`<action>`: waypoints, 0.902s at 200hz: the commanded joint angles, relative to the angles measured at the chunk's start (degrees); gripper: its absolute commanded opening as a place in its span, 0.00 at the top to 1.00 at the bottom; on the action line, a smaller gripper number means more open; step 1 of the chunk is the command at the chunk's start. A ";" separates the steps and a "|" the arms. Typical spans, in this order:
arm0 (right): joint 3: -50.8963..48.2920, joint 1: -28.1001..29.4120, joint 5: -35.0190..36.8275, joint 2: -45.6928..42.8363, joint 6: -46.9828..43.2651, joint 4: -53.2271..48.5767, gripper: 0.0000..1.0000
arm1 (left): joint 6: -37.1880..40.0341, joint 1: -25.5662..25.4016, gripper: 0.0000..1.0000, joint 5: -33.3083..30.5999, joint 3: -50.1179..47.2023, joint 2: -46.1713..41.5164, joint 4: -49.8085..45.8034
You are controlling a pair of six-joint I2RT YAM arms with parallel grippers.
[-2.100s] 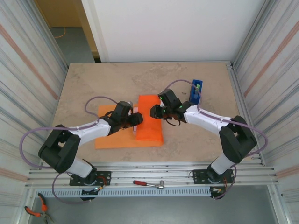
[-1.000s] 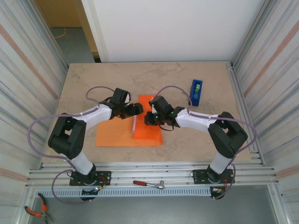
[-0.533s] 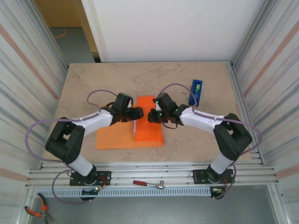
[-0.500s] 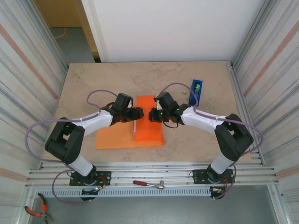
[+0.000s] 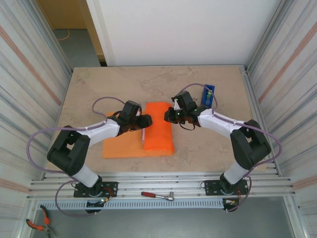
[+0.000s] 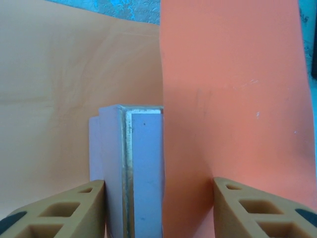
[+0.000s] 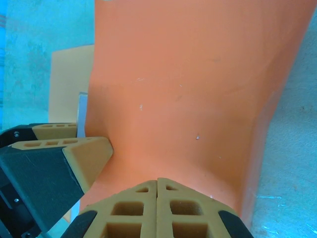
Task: Wrap the gift box in paper
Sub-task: First fold the wrapping paper around the gift box.
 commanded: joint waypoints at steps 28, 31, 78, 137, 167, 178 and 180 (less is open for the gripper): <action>2.17 -1.59 -2.32 1.32 -0.60 -0.66 1.00 | 3.38 -0.67 0.52 -0.45 1.19 4.58 -3.02; 2.30 -1.69 -2.40 1.42 -0.61 -0.70 1.00 | 3.44 -0.66 0.52 -0.40 1.34 4.71 -3.09; 7.82 -2.93 -6.72 6.06 -4.13 -4.98 1.00 | 2.70 -0.72 0.52 -0.51 -0.15 4.20 -1.60; 13.68 -3.06 -8.41 11.67 -7.57 -9.40 1.00 | 2.15 -0.81 0.52 -0.29 -0.60 4.80 -0.69; 13.04 -3.06 -8.39 13.40 -8.10 -9.25 1.00 | 2.15 -0.84 0.52 -0.27 -0.45 4.65 -0.65; 12.65 -3.06 -8.30 14.05 -8.31 -9.14 1.00 | 2.09 -0.85 0.53 -0.21 -0.45 4.63 -0.61; 12.48 -3.11 -8.31 14.17 -8.40 -9.14 1.00 | 2.07 -0.86 0.53 -0.16 -0.41 4.62 -0.61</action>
